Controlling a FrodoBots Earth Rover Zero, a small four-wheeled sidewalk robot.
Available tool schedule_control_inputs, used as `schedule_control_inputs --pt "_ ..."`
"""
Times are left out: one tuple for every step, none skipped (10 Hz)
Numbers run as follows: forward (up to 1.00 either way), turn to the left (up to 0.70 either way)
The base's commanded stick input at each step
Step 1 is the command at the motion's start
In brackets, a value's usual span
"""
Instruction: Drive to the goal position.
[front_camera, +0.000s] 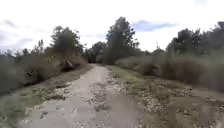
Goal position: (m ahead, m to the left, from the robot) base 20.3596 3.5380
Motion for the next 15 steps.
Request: schedule_control_inputs --pt "0.85 0.34" --pt "0.85 0.34" --pt "0.85 0.34" --pt "0.85 0.25" --pt "0.85 0.00" --pt "0.85 0.00" --pt "0.85 0.00" --pt "0.85 0.00" --pt "0.85 0.00" --pt "0.85 0.00" --pt "0.85 0.00" --pt "0.85 0.00" --pt "0.85 0.00" --pt "0.85 0.00" --pt "0.85 0.00"
